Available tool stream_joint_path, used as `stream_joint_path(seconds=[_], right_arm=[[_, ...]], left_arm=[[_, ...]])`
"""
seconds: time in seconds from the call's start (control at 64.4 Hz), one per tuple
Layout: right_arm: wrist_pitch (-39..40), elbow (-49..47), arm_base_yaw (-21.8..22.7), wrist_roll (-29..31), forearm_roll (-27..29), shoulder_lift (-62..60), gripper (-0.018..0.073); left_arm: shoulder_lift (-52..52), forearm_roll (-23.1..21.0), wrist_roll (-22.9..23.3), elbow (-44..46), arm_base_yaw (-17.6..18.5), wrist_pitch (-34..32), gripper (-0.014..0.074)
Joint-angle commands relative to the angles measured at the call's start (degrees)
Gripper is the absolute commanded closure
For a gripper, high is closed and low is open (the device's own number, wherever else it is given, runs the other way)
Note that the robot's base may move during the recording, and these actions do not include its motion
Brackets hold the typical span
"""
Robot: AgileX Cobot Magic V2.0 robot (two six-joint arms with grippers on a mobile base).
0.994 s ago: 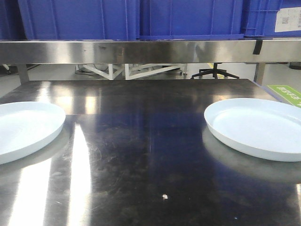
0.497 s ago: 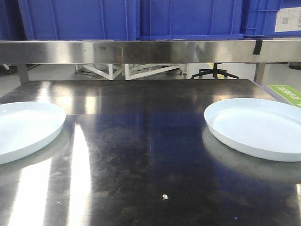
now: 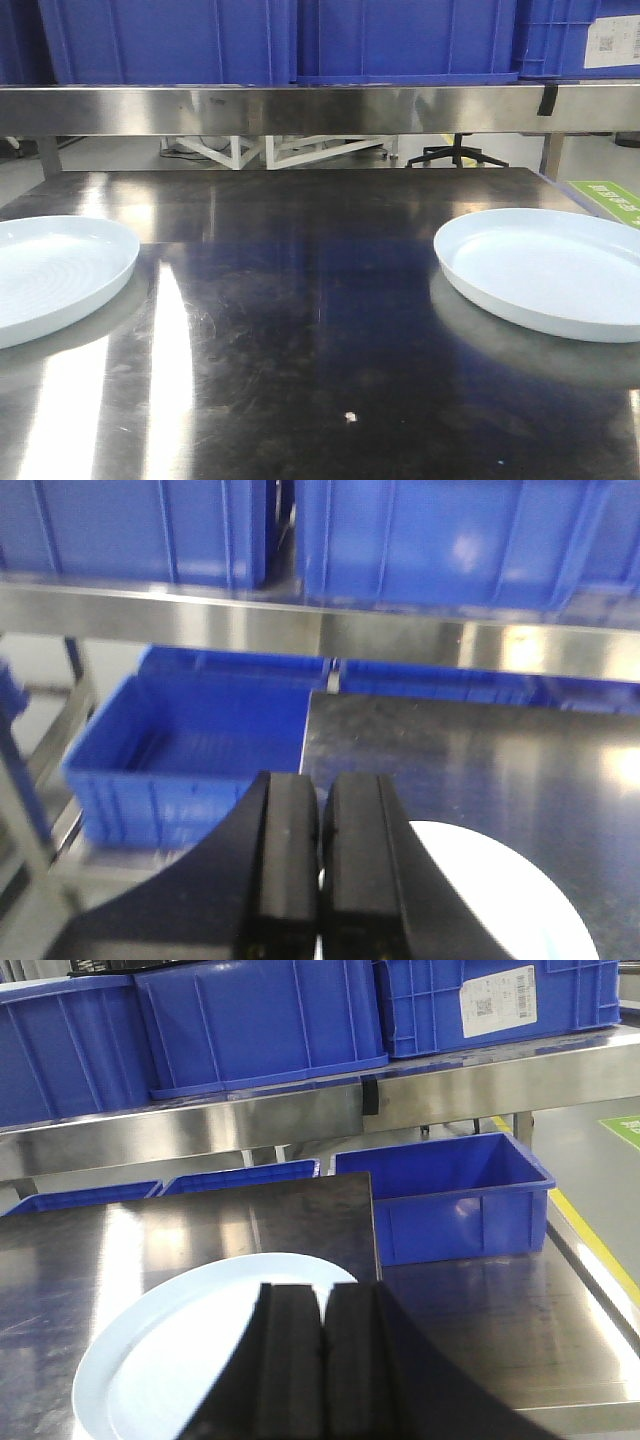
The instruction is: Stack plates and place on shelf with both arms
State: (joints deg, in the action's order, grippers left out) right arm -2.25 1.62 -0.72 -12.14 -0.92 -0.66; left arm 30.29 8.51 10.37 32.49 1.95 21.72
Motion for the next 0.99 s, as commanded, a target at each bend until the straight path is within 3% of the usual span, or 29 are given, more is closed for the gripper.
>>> stream_joint_path(seconds=[0.0, 0.078, 0.233, 0.482, 0.823, 0.979], right_arm=[[5.28, 0.04, -0.03, 0.79, -0.01, -1.07, 0.0512], [5.28, 0.04, -0.03, 0.79, -0.01, -1.07, 0.0512], [5.28, 0.04, -0.03, 0.79, -0.01, -1.07, 0.0512], [5.28, 0.04, -0.03, 0.79, -0.01, -1.07, 0.0512], [5.28, 0.04, -0.03, 0.79, -0.01, -1.07, 0.0512], [5.28, 0.04, -0.03, 0.79, -0.01, -1.07, 0.0512]], left_arm=[[9.14, 0.11, -0.47, 10.8, -0.01, 5.44, 0.0493], [16.11, -0.27, -3.45, 17.66, -0.01, 13.61, 0.0493], [23.77, -2.07, -6.77, 23.14, -0.01, 22.67, 0.0493], [24.13, -5.2, -6.77, 23.14, -0.01, 20.98, 0.0493], [24.51, -5.34, -6.77, 23.01, -0.01, 18.68, 0.0493], [24.51, -5.97, -6.77, 23.01, -0.01, 21.06, 0.0493]])
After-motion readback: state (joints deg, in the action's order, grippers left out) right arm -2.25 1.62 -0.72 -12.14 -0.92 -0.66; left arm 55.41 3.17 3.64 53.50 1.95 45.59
